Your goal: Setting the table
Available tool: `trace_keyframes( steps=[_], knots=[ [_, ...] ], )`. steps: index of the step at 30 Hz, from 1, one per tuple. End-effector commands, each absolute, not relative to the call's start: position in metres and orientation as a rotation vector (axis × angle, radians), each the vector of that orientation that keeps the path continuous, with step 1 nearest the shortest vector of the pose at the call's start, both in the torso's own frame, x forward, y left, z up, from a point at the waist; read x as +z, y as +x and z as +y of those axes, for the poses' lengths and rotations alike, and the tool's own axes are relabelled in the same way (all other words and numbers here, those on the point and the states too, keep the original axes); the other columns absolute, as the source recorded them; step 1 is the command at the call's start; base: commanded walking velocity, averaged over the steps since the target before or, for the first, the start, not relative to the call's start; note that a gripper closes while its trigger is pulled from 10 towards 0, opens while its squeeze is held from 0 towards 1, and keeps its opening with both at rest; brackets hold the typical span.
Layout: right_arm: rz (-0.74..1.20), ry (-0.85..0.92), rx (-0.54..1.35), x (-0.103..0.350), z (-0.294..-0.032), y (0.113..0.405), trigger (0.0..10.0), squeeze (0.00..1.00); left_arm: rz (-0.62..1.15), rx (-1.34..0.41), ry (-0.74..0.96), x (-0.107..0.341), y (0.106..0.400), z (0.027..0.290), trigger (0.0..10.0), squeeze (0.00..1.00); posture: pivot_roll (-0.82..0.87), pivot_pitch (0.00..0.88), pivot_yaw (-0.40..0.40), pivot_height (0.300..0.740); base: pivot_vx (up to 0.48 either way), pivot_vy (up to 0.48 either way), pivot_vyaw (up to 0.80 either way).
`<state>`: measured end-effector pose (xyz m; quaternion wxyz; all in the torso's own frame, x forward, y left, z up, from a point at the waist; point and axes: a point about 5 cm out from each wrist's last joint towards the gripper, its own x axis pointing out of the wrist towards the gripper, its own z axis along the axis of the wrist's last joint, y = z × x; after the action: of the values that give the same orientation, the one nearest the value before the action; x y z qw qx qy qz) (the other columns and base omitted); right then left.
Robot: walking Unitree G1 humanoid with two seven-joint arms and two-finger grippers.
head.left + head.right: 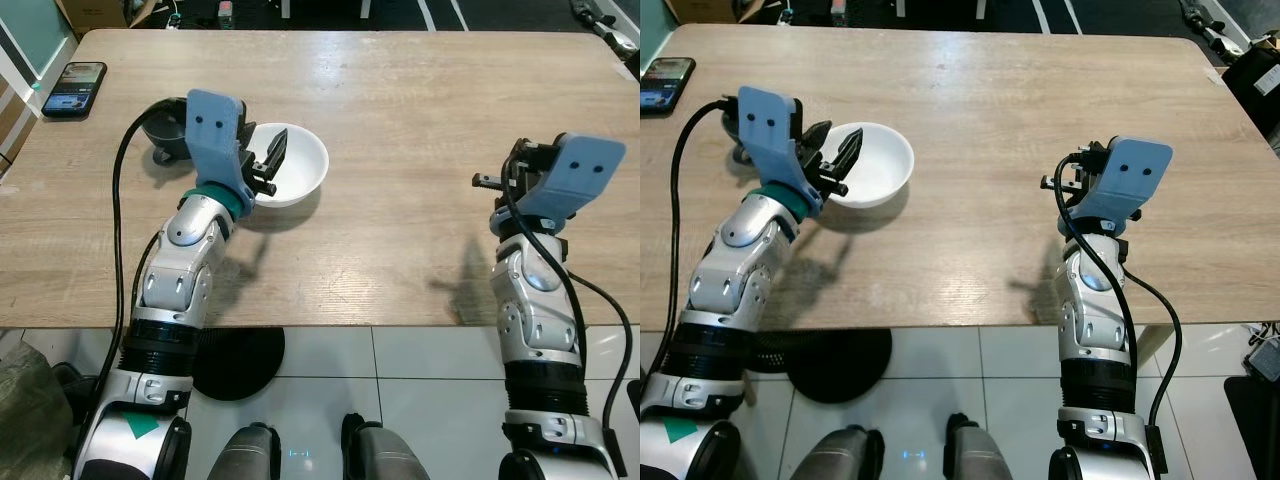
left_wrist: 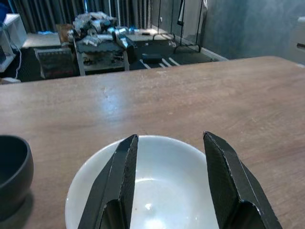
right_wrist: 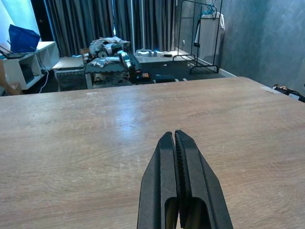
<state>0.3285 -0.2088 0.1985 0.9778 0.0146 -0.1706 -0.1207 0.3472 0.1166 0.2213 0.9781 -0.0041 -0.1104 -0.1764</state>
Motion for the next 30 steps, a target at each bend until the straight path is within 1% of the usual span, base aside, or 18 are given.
trace_keyframes(
  steps=[1, 2, 3, 4, 5, 6, 7, 10, 11, 14, 15, 17, 18, 19, 23, 25, 28, 30],
  knots=[
    [-0.335, 0.034, -0.249, 0.197, -0.209, 0.329, 10.0, 0.00, -0.186, -0.347, -0.013, 0.213, 0.345, 0.118, 10.0, 0.00, 0.15, 0.095, 0.063, 0.740, 0.000, 0.000, 0.00],
    [-0.334, 0.032, -0.243, 0.197, -0.208, 0.329, 10.0, 0.00, -0.160, -0.346, -0.020, 0.209, 0.343, 0.119, 10.0, 0.00, 0.14, 0.104, 0.062, 0.740, 0.000, 0.000, 0.00],
    [-0.334, 0.018, -0.237, 0.198, -0.207, 0.329, 10.0, 0.00, -0.133, -0.342, 0.029, 0.203, 0.341, 0.120, 10.0, 0.00, 0.15, 0.102, 0.061, 0.740, 0.000, 0.000, 0.00],
    [-0.334, 0.018, -0.237, 0.198, -0.207, 0.329, 10.0, 0.00, -0.133, -0.342, 0.029, 0.203, 0.341, 0.120, 10.0, 0.00, 0.15, 0.102, 0.061, 0.740, 0.000, 0.000, 0.00],
    [-0.332, 0.007, -0.237, 0.197, -0.209, 0.327, 10.0, 0.00, -0.105, -0.303, 0.097, 0.198, 0.340, 0.130, 10.0, 0.00, 0.14, 0.108, 0.054, 0.740, 0.000, 0.000, 0.00],
    [-0.332, 0.007, -0.237, 0.197, -0.209, 0.327, 10.0, 0.00, -0.105, -0.303, 0.097, 0.198, 0.340, 0.130, 10.0, 0.00, 0.14, 0.108, 0.054, 0.740, 0.000, 0.000, 0.00],
    [-0.330, 0.001, -0.238, 0.197, -0.210, 0.326, 10.0, 0.00, -0.086, -0.273, 0.145, 0.195, 0.338, 0.137, 10.0, 0.00, 0.14, 0.109, 0.053, 0.740, 0.000, 0.000, 0.00],
    [-0.330, 0.001, -0.238, 0.197, -0.210, 0.326, 10.0, 0.00, -0.086, -0.273, 0.145, 0.195, 0.338, 0.137, 10.0, 0.00, 0.14, 0.109, 0.053, 0.740, 0.000, 0.000, 0.00],
    [-0.326, -0.004, -0.237, 0.196, -0.211, 0.326, 10.0, 0.00, -0.072, -0.124, 0.173, 0.193, 0.342, 0.160, 10.0, 0.00, 0.16, 0.114, 0.049, 0.740, 0.000, 0.000, 0.00],
    [-0.326, -0.004, -0.237, 0.196, -0.211, 0.326, 10.0, 0.00, -0.072, -0.124, 0.173, 0.193, 0.342, 0.160, 10.0, 0.00, 0.16, 0.114, 0.049, 0.740, 0.000, 0.000, 0.00],
    [-0.323, -0.004, -0.235, 0.195, -0.210, 0.326, 10.0, 0.00, -0.061, 0.044, 0.179, 0.192, 0.346, 0.183, 10.0, 0.00, 0.16, 0.113, 0.045, 0.740, 0.000, 0.000, 0.00],
    [-0.323, -0.004, -0.235, 0.195, -0.210, 0.326, 10.0, 0.00, -0.061, 0.044, 0.179, 0.192, 0.346, 0.183, 10.0, 0.00, 0.16, 0.113, 0.045, 0.740, 0.000, 0.000, 0.00],
    [-0.326, -0.003, -0.231, 0.196, -0.210, 0.329, 10.0, 0.00, -0.025, 0.184, 0.129, 0.185, 0.353, 0.204, 10.0, 0.00, 0.16, 0.113, 0.040, 0.740, 0.000, 0.000, 0.00],
    [-0.330, -0.002, -0.228, 0.198, -0.210, 0.330, 10.0, 0.00, 0.008, 0.277, 0.099, 0.179, 0.359, 0.216, 10.0, 0.00, 0.16, 0.120, 0.039, 0.740, 0.000, 0.000, 0.00],
    [-0.336, -0.009, -0.231, 0.200, -0.213, 0.330, 10.0, 0.00, 0.037, 0.313, 0.071, 0.173, 0.368, 0.219, 10.0, 0.00, 0.15, 0.130, 0.039, 0.740, 0.000, 0.000, 0.00],
    [-0.339, -0.018, -0.246, 0.200, -0.219, 0.328, 10.0, 0.00, -0.012, 0.306, 0.081, 0.182, 0.373, 0.214, 10.0, 0.00, 0.14, 0.140, 0.045, 0.740, 0.000, 0.000, 0.00],
    [-0.339, -0.020, -0.264, 0.199, -0.224, 0.325, 10.0, 0.00, -0.052, 0.334, 0.095, 0.190, 0.374, 0.213, 10.0, 0.00, 0.13, 0.158, 0.058, 0.740, 0.000, 0.000, 0.00],
    [-0.339, -0.019, -0.280, 0.199, -0.225, 0.324, 10.0, 0.00, -0.028, 0.340, 0.076, 0.188, 0.375, 0.215, 10.0, 0.00, 0.14, 0.179, 0.060, 0.740, 0.000, 0.000, 0.00]
  ],
)
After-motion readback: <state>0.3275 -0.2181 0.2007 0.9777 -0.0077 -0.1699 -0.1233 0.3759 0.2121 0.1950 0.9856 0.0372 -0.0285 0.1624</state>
